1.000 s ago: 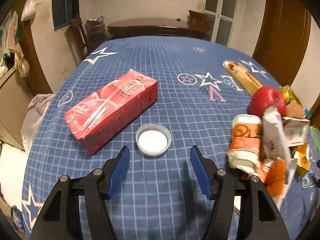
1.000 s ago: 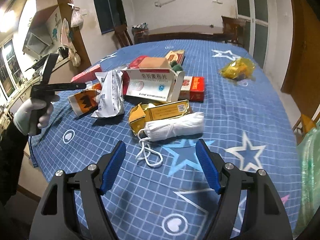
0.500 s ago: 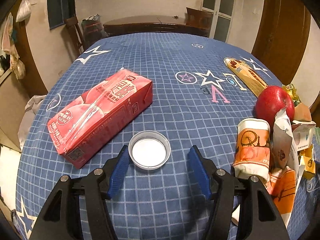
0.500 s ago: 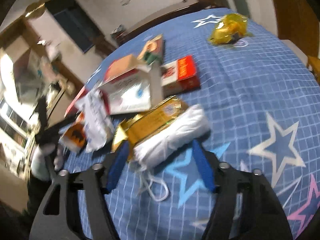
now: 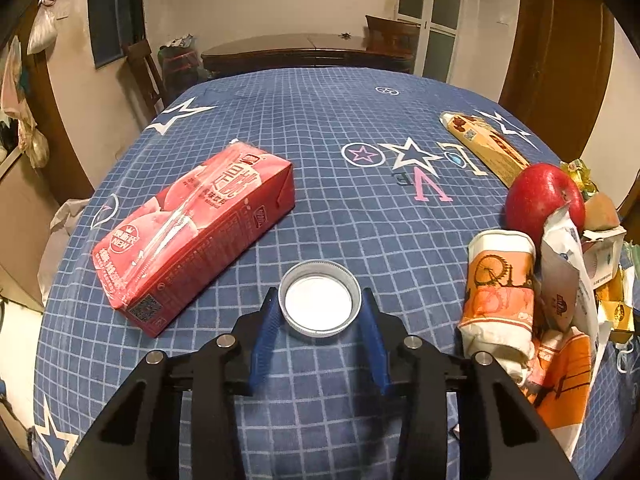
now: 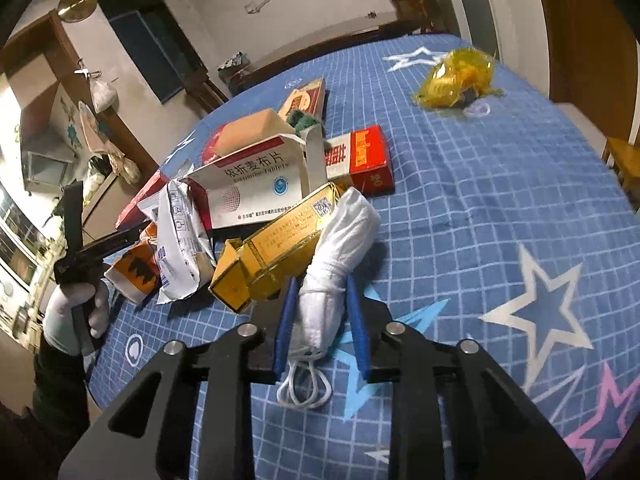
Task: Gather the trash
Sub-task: 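Grasp the white bottle cap with the left tool while the right tool grasps the white rope bundle, then carry bottle cap and rope bundle to the green bin and release both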
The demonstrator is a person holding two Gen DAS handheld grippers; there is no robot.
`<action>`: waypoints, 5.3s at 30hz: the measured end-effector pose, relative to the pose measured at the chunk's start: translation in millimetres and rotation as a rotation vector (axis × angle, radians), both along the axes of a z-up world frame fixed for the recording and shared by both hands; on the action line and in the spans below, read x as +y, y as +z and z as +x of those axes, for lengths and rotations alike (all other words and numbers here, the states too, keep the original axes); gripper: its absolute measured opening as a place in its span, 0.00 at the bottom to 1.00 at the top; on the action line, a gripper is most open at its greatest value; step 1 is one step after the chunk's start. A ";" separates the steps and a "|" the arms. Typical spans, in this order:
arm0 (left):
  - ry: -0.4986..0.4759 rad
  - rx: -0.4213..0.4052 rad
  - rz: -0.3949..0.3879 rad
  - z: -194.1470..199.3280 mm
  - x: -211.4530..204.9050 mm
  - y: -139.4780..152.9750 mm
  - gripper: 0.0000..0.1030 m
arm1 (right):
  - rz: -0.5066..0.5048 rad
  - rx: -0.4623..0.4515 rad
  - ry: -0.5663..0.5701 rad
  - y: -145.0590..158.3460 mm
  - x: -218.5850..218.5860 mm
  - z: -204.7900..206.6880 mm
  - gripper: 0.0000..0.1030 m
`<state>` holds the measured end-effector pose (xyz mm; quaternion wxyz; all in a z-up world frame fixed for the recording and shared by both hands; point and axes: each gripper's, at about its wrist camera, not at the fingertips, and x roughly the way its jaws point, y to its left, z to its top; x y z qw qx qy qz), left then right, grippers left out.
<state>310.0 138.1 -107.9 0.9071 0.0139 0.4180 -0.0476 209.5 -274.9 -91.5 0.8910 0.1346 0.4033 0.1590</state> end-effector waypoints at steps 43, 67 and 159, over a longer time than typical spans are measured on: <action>-0.161 -0.419 -0.122 -179.9 -180.5 104.3 0.40 | -0.294 -0.500 -0.049 92.7 19.5 -88.5 0.20; -0.165 -0.440 -0.145 -185.9 -197.8 113.2 0.40 | -0.286 -0.527 -0.067 97.6 12.7 -91.6 0.20; -0.754 -0.024 -0.092 -89.8 -628.6 6.4 0.83 | -0.156 -0.038 -0.465 41.3 -349.9 -99.1 0.47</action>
